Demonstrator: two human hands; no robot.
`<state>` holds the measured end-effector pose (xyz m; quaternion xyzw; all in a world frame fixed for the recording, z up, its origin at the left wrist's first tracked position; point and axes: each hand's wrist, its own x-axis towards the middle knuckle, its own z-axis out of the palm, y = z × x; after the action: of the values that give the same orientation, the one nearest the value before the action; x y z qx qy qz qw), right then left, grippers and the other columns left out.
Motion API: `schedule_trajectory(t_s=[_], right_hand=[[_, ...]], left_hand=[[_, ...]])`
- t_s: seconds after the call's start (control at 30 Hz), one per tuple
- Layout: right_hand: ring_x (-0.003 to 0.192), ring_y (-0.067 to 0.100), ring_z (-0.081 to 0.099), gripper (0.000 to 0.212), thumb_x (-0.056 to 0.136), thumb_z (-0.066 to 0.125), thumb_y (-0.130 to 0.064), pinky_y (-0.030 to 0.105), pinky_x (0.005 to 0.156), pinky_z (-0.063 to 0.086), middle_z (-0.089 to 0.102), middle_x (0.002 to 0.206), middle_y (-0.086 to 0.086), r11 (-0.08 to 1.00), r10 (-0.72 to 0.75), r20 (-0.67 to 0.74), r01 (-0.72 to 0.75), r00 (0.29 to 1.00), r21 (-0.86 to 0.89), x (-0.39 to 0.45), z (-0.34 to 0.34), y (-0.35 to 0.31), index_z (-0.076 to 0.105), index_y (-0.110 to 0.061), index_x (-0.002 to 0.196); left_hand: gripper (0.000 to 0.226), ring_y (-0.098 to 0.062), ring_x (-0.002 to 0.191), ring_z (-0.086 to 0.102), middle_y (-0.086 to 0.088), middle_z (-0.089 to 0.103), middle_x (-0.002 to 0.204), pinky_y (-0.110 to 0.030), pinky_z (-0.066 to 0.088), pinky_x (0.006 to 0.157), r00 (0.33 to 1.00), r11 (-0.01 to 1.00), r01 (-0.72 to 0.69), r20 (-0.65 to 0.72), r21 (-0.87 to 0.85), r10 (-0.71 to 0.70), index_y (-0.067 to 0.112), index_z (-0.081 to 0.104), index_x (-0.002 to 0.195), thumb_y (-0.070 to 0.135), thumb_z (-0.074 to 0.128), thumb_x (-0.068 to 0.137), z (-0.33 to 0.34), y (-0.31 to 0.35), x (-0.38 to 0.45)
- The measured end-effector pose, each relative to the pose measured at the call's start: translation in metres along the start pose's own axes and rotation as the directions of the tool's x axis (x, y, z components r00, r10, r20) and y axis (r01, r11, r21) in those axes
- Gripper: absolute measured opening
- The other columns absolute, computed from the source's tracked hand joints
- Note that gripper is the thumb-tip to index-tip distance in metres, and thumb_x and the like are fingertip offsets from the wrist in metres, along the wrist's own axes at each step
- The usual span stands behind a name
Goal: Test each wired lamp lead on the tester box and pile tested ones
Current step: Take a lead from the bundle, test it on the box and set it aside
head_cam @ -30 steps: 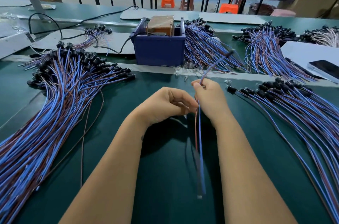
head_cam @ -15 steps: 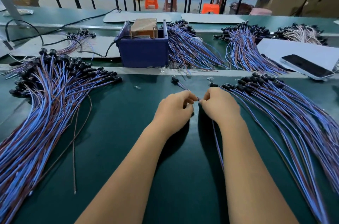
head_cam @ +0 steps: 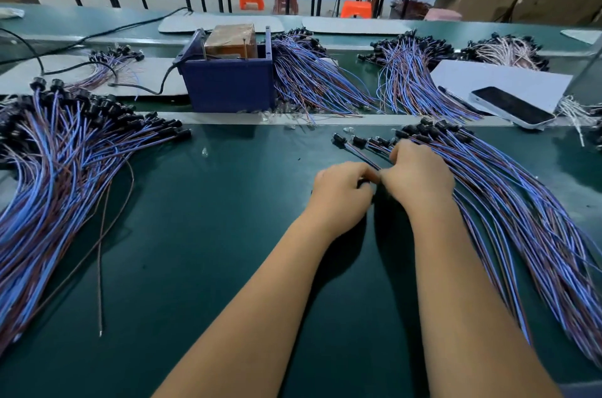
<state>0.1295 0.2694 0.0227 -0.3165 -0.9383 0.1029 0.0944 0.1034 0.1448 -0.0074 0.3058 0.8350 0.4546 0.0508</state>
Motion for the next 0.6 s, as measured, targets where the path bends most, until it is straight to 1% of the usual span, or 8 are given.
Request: schedule_trajectory(t_s=[0.07, 0.13, 0.17, 0.27, 0.4, 0.53, 0.57, 0.6], right_hand=[[0.107, 0.034, 0.055, 0.031, 0.093, 0.056, -0.028, 0.033, 0.071, 0.036, 0.057, 0.119, 0.014, 0.994, -0.067, -0.101, 0.076, 0.993, 0.081, -0.004, 0.003, -0.020, 0.055, -0.013, 0.121], [0.103, 0.033, 0.056, 0.026, 0.097, 0.049, -0.027, 0.033, 0.070, 0.035, 0.059, 0.116, 0.013, 0.974, -0.130, -0.148, 0.155, 0.980, 0.167, -0.008, 0.008, -0.045, 0.056, -0.012, 0.117], [0.102, 0.033, 0.056, 0.025, 0.097, 0.048, -0.026, 0.033, 0.069, 0.035, 0.060, 0.114, 0.013, 0.960, -0.171, -0.147, 0.199, 0.974, 0.198, -0.012, 0.011, -0.058, 0.057, -0.012, 0.115], [0.102, 0.031, 0.057, 0.022, 0.096, 0.048, -0.028, 0.035, 0.071, 0.040, 0.060, 0.112, 0.010, 0.894, -0.350, -0.102, 0.365, 0.931, 0.259, -0.028, 0.024, -0.094, 0.058, -0.016, 0.111], [0.104, 0.026, 0.055, 0.019, 0.095, 0.050, -0.033, 0.034, 0.075, 0.041, 0.058, 0.110, 0.004, 0.802, -0.553, 0.055, 0.513, 0.832, 0.306, -0.039, 0.044, -0.130, 0.060, -0.022, 0.107], [0.085, 0.025, 0.051, 0.014, 0.095, 0.043, -0.028, 0.032, 0.062, 0.031, 0.063, 0.102, 0.001, 0.850, -0.487, 0.026, 0.467, 0.873, 0.246, -0.034, 0.060, -0.145, 0.054, -0.023, 0.101], [0.081, 0.025, 0.050, 0.013, 0.095, 0.042, -0.027, 0.032, 0.059, 0.030, 0.063, 0.098, 0.001, 0.864, -0.460, 0.010, 0.445, 0.888, 0.236, -0.032, 0.062, -0.146, 0.052, -0.021, 0.100], [0.079, 0.026, 0.050, 0.012, 0.095, 0.042, -0.026, 0.032, 0.057, 0.028, 0.063, 0.094, 0.002, 0.872, -0.443, 0.001, 0.431, 0.897, 0.232, -0.030, 0.064, -0.148, 0.050, -0.019, 0.099]], left_hand=[[0.028, -0.012, 0.091, 0.061, 0.007, 0.068, 0.090, -0.018, 0.047, 0.082, 0.992, 0.978, 0.085, -0.073, -0.192, -0.100, 0.022, 0.067, 0.093, 0.002, 0.048, 0.086, -0.009, -0.002, -0.003], [0.027, -0.006, 0.076, 0.056, 0.012, 0.063, 0.078, -0.012, 0.041, 0.066, 0.971, 0.971, 0.106, -0.189, -0.213, -0.147, 0.026, 0.061, 0.082, 0.003, 0.049, 0.085, -0.026, -0.008, -0.005], [0.026, -0.008, 0.076, 0.056, 0.011, 0.062, 0.077, -0.017, 0.042, 0.068, 0.958, 0.973, 0.118, -0.237, -0.196, -0.164, 0.026, 0.061, 0.081, 0.003, 0.049, 0.085, -0.036, -0.014, -0.006], [0.025, -0.023, 0.095, 0.059, 0.002, 0.068, 0.093, -0.033, 0.042, 0.089, 0.886, 0.968, 0.228, -0.390, -0.107, -0.251, 0.025, 0.067, 0.086, 0.009, 0.047, 0.087, -0.072, -0.040, -0.007], [0.026, -0.025, 0.118, 0.045, 0.002, 0.057, 0.117, -0.037, 0.027, 0.094, 0.708, 0.903, 0.429, -0.616, -0.013, -0.345, 0.031, 0.065, 0.086, 0.014, 0.046, 0.090, -0.120, -0.075, -0.017], [0.026, -0.025, 0.124, 0.036, 0.003, 0.051, 0.129, -0.042, 0.025, 0.097, 0.482, 0.833, 0.554, -0.811, -0.012, -0.332, 0.029, 0.067, 0.086, 0.015, 0.046, 0.090, -0.154, -0.102, -0.029], [0.026, -0.026, 0.125, 0.035, 0.003, 0.048, 0.134, -0.043, 0.026, 0.098, 0.458, 0.817, 0.577, -0.821, -0.017, -0.340, 0.029, 0.067, 0.088, 0.014, 0.046, 0.089, -0.159, -0.106, -0.029], [0.026, -0.027, 0.127, 0.034, 0.003, 0.045, 0.139, -0.043, 0.026, 0.100, 0.474, 0.795, 0.606, -0.803, -0.001, -0.361, 0.029, 0.066, 0.091, 0.013, 0.046, 0.088, -0.162, -0.109, -0.028]])
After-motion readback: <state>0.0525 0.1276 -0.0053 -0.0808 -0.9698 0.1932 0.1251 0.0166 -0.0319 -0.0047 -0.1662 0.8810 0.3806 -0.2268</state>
